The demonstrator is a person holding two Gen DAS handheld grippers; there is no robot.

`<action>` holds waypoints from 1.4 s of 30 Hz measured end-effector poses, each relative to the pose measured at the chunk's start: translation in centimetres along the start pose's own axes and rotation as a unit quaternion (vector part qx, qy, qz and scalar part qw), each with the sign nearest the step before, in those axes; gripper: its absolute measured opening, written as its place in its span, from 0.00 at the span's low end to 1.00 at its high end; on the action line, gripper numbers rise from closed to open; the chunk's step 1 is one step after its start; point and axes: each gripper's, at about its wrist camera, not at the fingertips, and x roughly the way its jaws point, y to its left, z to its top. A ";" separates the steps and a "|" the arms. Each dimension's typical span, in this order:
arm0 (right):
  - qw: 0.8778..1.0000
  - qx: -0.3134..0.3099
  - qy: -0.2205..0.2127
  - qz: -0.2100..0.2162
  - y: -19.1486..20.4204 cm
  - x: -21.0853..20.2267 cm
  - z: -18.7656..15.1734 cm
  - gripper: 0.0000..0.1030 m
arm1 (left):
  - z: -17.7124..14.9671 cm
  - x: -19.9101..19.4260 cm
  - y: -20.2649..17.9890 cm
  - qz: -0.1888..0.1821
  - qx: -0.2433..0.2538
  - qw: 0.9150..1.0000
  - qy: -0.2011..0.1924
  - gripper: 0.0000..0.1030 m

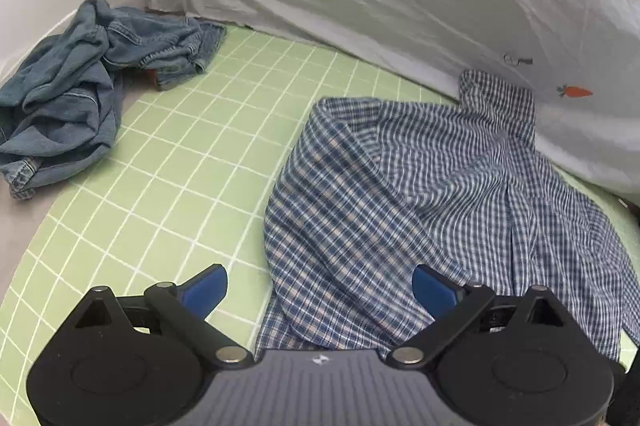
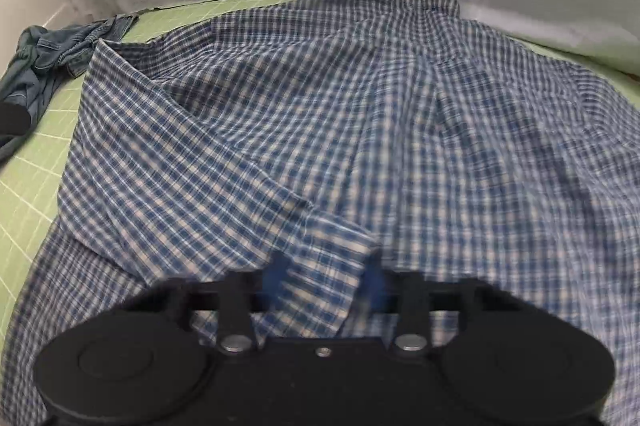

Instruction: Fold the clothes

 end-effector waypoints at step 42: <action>0.953 0.142 -0.206 -0.170 -7.8 -11.9 -0.4 1.00 | 1.6 -4.9 0.5 0.029 -0.019 0.997 -0.073 0.96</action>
